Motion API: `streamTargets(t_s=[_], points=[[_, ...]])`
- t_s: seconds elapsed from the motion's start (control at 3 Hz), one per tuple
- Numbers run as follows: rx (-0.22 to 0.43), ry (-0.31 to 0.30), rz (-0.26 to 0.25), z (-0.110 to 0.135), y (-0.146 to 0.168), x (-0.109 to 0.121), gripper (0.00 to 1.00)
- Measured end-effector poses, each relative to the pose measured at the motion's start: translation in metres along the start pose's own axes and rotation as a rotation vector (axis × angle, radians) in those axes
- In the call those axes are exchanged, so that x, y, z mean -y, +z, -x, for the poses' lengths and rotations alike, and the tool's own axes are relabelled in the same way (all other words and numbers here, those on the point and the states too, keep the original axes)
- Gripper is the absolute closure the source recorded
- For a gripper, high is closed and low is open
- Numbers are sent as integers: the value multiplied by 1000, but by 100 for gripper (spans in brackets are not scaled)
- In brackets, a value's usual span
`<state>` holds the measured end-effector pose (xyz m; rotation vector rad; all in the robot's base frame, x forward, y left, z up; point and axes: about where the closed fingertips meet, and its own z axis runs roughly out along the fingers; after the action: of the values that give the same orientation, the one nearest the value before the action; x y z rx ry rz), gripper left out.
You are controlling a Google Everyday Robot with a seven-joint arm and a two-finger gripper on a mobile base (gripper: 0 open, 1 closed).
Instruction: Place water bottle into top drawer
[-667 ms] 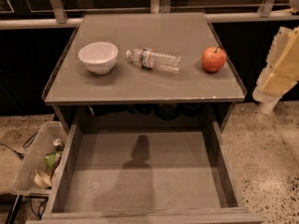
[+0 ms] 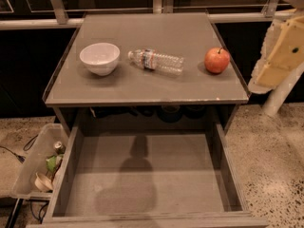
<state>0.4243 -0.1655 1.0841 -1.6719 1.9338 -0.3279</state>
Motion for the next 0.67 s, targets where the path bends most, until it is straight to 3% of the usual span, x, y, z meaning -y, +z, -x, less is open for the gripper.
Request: streamTargets(t_s=[0.33,0.67], points=[[39,-31,0,3,23,26,0],[69,-53,54,4,70,50,0]])
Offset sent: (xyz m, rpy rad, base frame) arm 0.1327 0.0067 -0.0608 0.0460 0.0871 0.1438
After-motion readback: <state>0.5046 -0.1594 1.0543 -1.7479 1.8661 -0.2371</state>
